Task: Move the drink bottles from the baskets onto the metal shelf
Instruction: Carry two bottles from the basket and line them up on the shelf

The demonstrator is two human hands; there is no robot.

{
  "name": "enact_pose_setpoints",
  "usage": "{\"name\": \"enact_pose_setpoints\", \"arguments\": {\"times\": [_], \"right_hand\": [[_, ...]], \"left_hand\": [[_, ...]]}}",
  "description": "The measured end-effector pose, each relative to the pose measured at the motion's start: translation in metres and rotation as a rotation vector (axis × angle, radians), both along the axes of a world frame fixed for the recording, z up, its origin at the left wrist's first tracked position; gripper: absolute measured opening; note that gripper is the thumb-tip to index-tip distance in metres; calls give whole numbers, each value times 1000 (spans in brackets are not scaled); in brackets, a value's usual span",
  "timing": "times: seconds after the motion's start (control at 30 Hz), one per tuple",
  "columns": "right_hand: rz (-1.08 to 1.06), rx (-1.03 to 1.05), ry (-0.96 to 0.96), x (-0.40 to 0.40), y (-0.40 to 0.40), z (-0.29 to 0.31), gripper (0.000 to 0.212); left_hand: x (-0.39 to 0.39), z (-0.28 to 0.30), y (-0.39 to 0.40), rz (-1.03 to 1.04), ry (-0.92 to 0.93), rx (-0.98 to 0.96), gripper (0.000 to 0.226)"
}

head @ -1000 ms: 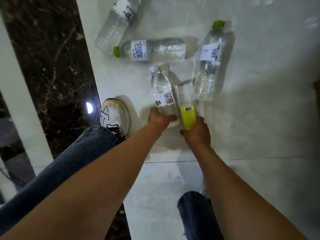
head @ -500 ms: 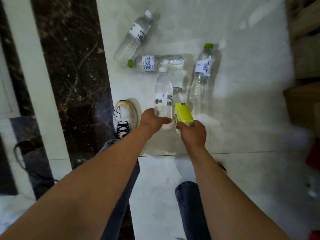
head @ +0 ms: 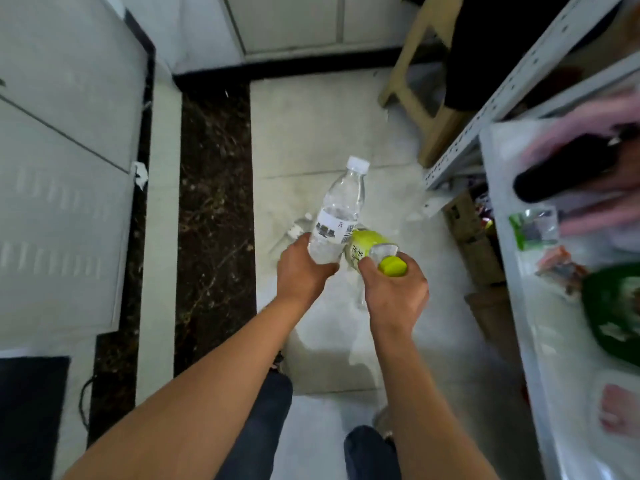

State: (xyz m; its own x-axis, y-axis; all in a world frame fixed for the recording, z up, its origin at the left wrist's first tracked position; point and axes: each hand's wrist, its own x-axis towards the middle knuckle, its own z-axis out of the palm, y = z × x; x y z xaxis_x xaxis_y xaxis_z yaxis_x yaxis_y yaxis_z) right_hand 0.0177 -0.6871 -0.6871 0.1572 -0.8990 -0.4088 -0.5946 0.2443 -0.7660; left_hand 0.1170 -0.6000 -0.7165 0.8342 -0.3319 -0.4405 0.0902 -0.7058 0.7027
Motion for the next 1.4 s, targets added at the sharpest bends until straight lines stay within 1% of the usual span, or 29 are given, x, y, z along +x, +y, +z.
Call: {"name": "enact_pose_setpoints", "arguments": {"times": [0.03, 0.13, 0.23, 0.3, 0.43, 0.5, 0.57, 0.67, 0.73, 0.8, 0.9, 0.97, 1.07, 1.13, 1.23, 1.3, 1.33, 1.4], "right_hand": [[-9, -41, -36, 6, -7, 27, 22], [-60, -151, -181, 21, -28, 107, 41], [-39, -233, -349, 31, -43, 192, 48], [8, -279, -460, 36, -49, 247, 51], [121, -401, -565, 37, -60, 359, 48], [188, -463, -602, 33, -64, 419, 44], [249, -518, -645, 24, -68, 475, 40], [313, -597, -701, 12, -69, 548, 42], [349, -681, -704, 3, -68, 594, 37], [349, -770, -691, -8, -67, 634, 30], [312, -860, -665, -26, -66, 683, 23], [264, -897, -656, -38, -67, 708, 26], [167, -966, -607, -60, -69, 741, 30], [106, -1012, -558, -76, -71, 760, 29], [7, -1075, -500, -103, -72, 786, 39], [-57, -1099, -475, -124, -73, 796, 28], [-82, -1114, -453, -134, -73, 800, 26], [-133, -1133, -416, -159, -75, 807, 36]], "left_hand": [[7, 27, -5, -2, -37, -32, 44], [24, 104, -16, 19, -131, -141, 38], [34, 184, -20, 8, -232, -219, 36], [40, 235, -22, -20, -316, -249, 40], [42, 337, -23, -32, -408, -311, 44], [38, 392, -25, -19, -453, -361, 42], [33, 443, -29, -29, -483, -436, 46], [25, 513, -34, -72, -527, -557, 62], [18, 557, -38, -112, -565, -602, 77], [14, 593, -42, -155, -598, -656, 86], [8, 638, -51, -245, -575, -709, 88], [3, 666, -60, -320, -530, -763, 82], [-6, 699, -76, -414, -508, -804, 86], [-16, 716, -87, -499, -518, -824, 88], [-38, 739, -105, -618, -422, -944, 94], [-57, 751, -114, -683, -370, -1000, 91], [-67, 756, -118, -714, -355, -1022, 90], [-89, 761, -129, -773, -319, -1069, 88]]}}
